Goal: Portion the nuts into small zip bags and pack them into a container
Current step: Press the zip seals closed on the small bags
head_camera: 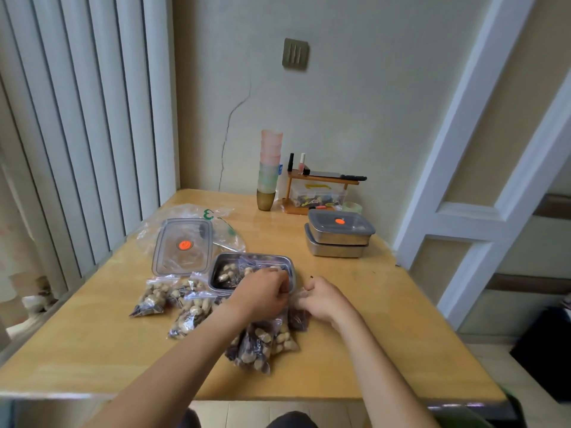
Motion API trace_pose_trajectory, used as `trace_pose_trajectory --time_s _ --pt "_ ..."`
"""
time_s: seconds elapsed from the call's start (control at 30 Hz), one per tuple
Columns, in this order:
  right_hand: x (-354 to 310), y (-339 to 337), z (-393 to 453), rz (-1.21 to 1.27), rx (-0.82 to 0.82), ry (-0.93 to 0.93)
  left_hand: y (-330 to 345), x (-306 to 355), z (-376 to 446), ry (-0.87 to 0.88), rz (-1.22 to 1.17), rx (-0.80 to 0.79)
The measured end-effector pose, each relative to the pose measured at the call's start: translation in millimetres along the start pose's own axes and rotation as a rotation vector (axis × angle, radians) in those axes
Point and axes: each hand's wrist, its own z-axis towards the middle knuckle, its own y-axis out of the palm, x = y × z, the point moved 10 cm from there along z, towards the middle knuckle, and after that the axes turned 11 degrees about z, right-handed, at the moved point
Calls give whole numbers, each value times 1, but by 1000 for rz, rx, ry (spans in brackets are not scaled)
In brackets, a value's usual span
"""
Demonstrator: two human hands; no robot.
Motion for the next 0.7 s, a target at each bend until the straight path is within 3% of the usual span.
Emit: trace_pose_trajectory --time_s 0.1,0.27,0.37,0.47,0.53,0.63,0.7 --pt "4 -6 -12 137 54 -37 -5 0 -5 -28 -16 15" --pt "-28 -39 -28 161 188 -191 -9 -9 -8 -54 -108 -23" --pt "-62 -46 -32 276 231 -322 -17 -18 -14 -136 -366 -21" --pt "-86 -22 -22 338 174 -349 -31 -47 -19 -293 -621 85" --pt "-95 0 -10 318 150 -332 -41 -73 -23 -367 -470 147" --pt "-107 31 7 239 130 -320 -46 -103 -29 -419 -98 118" --pt "-111 51 15 160 102 -311 -47 -117 -34 -432 16 116"
